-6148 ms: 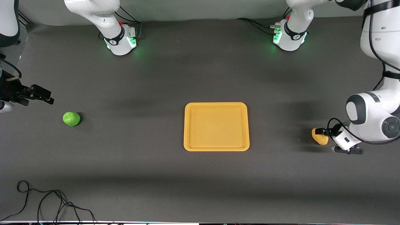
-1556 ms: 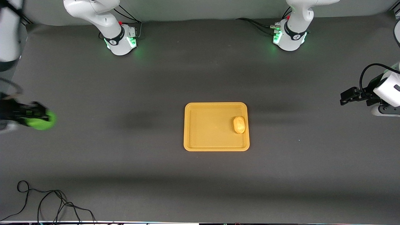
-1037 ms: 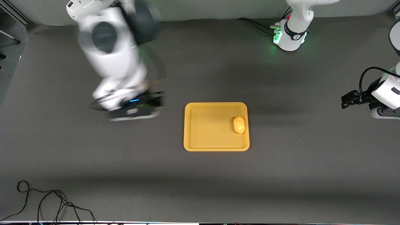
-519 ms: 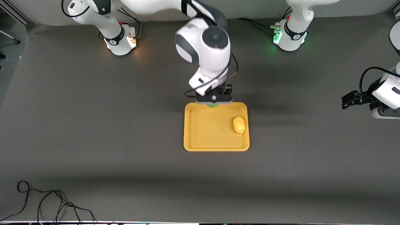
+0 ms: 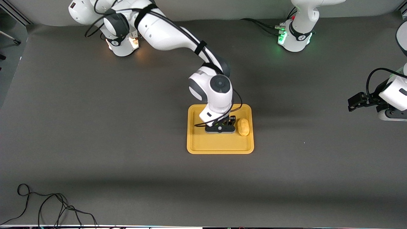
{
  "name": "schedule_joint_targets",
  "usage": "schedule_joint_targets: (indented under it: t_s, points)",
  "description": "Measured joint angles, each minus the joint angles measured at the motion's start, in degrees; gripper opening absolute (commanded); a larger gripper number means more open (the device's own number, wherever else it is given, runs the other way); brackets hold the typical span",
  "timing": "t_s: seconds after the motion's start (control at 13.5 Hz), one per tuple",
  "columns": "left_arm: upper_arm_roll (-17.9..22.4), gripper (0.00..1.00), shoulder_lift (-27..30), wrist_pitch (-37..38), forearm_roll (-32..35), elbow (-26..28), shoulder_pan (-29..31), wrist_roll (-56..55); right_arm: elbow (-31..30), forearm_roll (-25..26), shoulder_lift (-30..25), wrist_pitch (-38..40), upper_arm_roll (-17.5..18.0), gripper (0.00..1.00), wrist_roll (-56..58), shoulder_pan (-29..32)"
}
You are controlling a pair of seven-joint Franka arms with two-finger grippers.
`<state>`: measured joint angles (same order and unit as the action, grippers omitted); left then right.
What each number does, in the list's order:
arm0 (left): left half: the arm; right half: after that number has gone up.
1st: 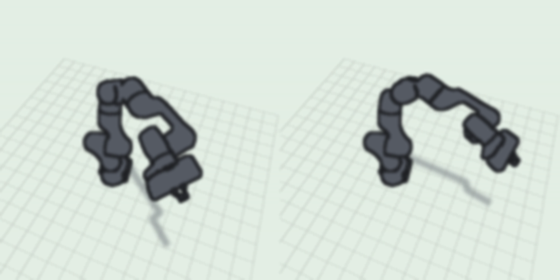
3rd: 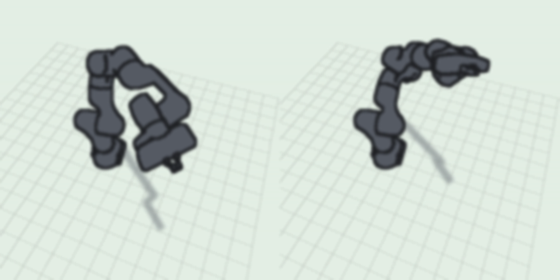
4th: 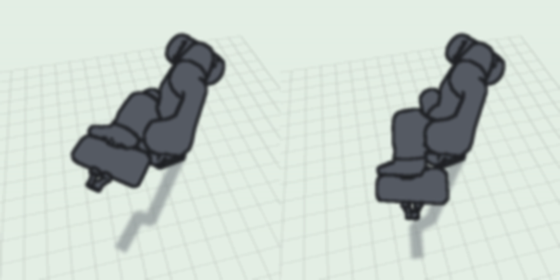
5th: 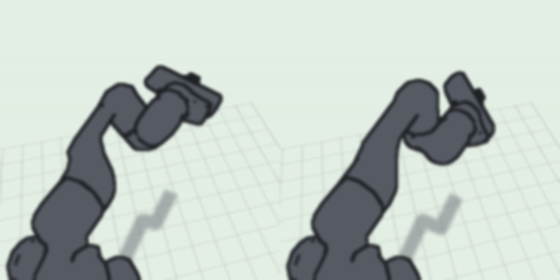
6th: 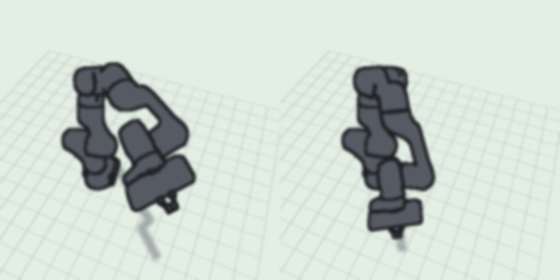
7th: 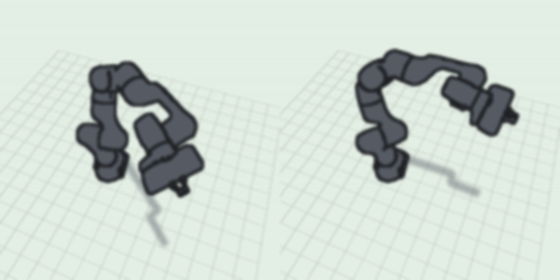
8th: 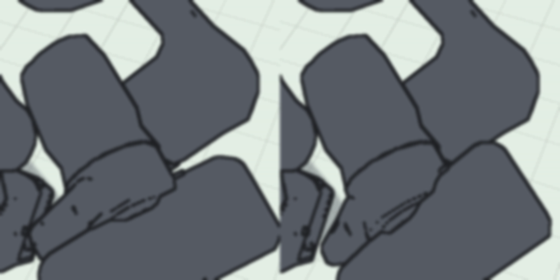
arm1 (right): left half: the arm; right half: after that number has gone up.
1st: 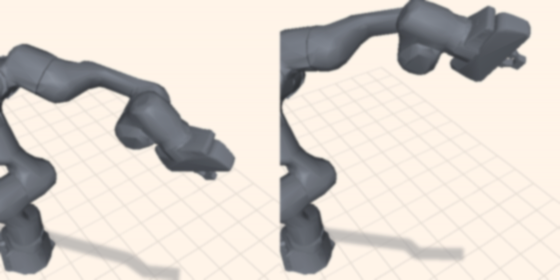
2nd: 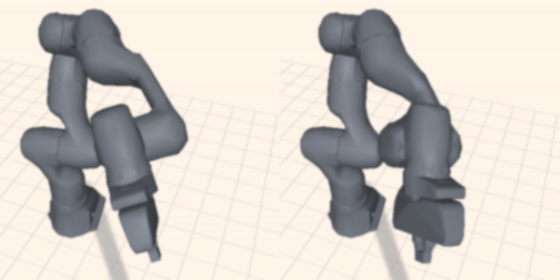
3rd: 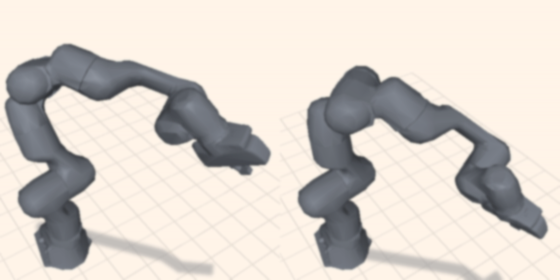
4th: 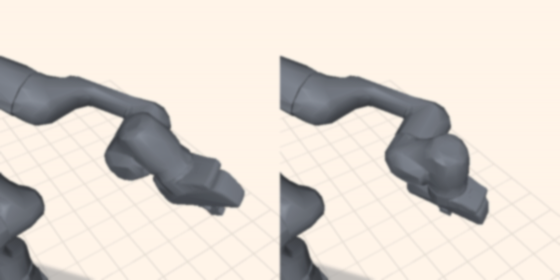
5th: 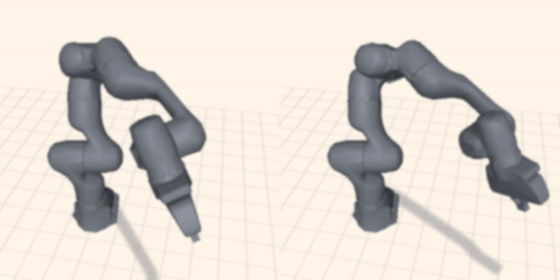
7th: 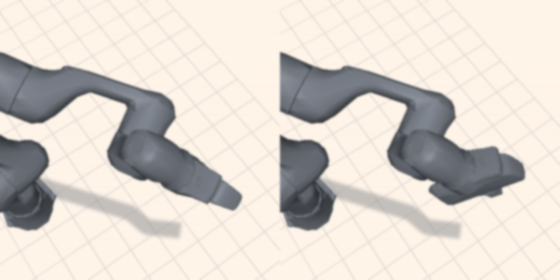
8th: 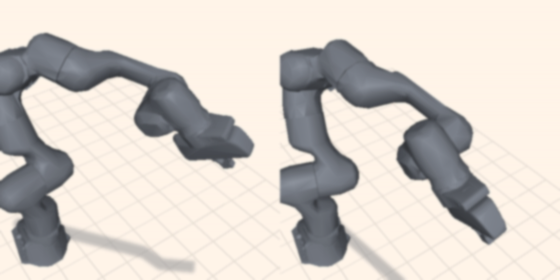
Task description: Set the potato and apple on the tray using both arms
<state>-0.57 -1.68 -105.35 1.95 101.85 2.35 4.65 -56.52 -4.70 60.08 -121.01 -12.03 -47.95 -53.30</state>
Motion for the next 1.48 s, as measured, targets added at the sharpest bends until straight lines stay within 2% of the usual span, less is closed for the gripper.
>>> schedule_joint_targets:
  t_s: [0.22, 0.3, 0.37, 0.44, 0.52, 0.81, 0.96, 1.11, 1.48]
  points:
    - [-0.03, 0.99, -0.01, -0.04, 0.00, 0.28, -0.01, 0.01, -0.01, 0.00, 0.74, -0.27, 0.00, 0.38, 0.00, 0.62]
    - [-0.04, 0.99, -0.01, -0.20, 0.00, 0.28, -0.01, 0.01, -0.09, 0.00, 0.77, -0.26, 0.00, 0.40, 0.00, 0.79]
    - [-0.07, 0.99, -0.01, -0.24, 0.00, 0.29, -0.03, 0.01, -0.18, 0.00, 0.83, -0.40, 0.00, 0.48, 0.00, 0.89]
    - [-0.13, 0.99, -0.02, -0.24, 0.00, 0.32, -0.05, 0.02, -0.36, 0.00, 0.87, -0.68, 0.00, 0.84, 0.00, 0.94]
    - [-0.19, 0.99, -0.02, -0.23, 0.00, 0.37, -0.05, 0.02, -0.67, -0.02, 0.96, -1.25, 0.00, 1.00, -0.05, 0.97]
    - [-0.24, 0.99, -0.74, -0.21, 0.00, 0.66, -0.07, 0.02, -0.77, -0.13, 0.77, -2.64, 0.00, 1.00, -1.55, 1.13]
    - [-0.24, 0.99, -0.81, -0.33, 0.00, 0.69, -0.07, 0.02, 0.42, -0.48, -1.25, 0.89, -0.02, 1.00, -1.87, 1.15]
    - [-0.25, 0.99, -0.79, -0.40, 0.00, 0.67, -0.07, 0.02, 1.85, -0.64, -6.36, 8.42, -0.13, 1.00, -1.92, 1.22]
    - [-0.34, 0.99, 0.73, -0.38, -0.26, 0.29, -0.08, 0.00, 0.93, -0.64, -24.56, 28.79, -1.61, 1.00, -1.69, 3.90]
